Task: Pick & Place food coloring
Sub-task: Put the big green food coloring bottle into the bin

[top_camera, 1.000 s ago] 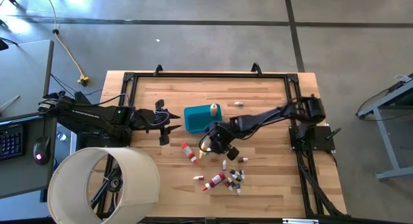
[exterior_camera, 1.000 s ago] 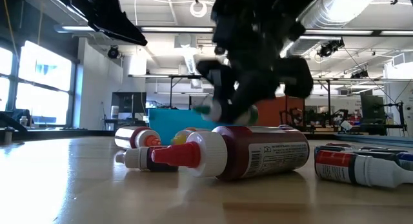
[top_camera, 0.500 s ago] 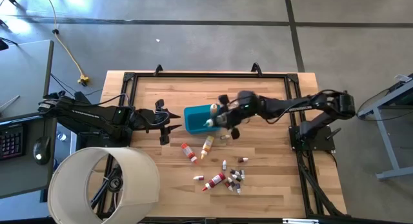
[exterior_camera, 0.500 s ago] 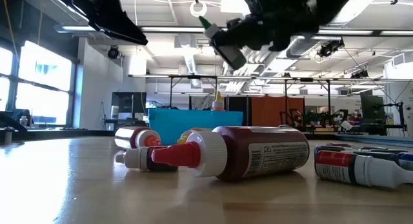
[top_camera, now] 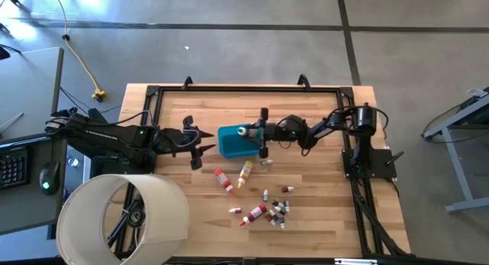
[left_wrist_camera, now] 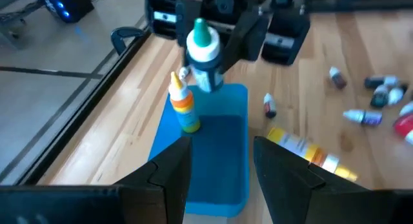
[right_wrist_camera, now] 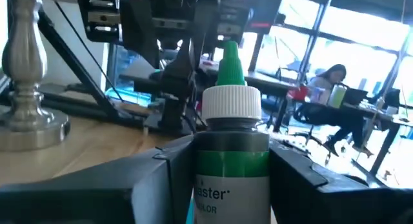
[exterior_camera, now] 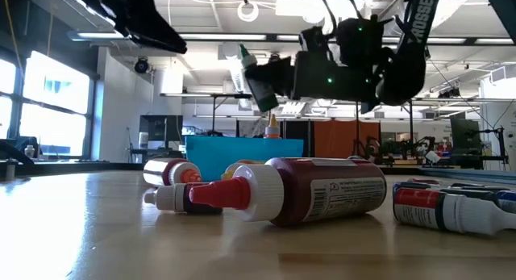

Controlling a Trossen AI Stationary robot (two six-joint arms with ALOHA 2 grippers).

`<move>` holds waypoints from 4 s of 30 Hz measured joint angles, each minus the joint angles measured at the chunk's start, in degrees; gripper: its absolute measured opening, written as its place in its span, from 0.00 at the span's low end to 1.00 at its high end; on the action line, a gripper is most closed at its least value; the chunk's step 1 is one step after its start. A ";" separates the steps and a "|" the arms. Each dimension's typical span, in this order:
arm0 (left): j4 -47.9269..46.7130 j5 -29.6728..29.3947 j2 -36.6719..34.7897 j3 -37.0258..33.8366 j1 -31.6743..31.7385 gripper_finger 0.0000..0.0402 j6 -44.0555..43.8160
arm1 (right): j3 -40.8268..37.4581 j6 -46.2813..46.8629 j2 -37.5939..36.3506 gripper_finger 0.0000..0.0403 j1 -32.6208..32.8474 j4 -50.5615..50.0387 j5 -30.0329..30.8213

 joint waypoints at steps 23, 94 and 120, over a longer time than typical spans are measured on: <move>5.69 -2.79 9.86 -0.01 0.04 0.40 -9.79 | 2.25 4.13 -4.78 0.37 0.54 -10.57 -2.54; 32.23 3.14 17.91 0.35 9.75 0.75 14.88 | 2.25 4.23 -9.72 0.37 -1.37 -33.45 4.36; 33.42 0.13 17.03 0.35 9.75 0.75 14.98 | -19.66 8.72 -14.20 0.37 -3.20 6.41 0.93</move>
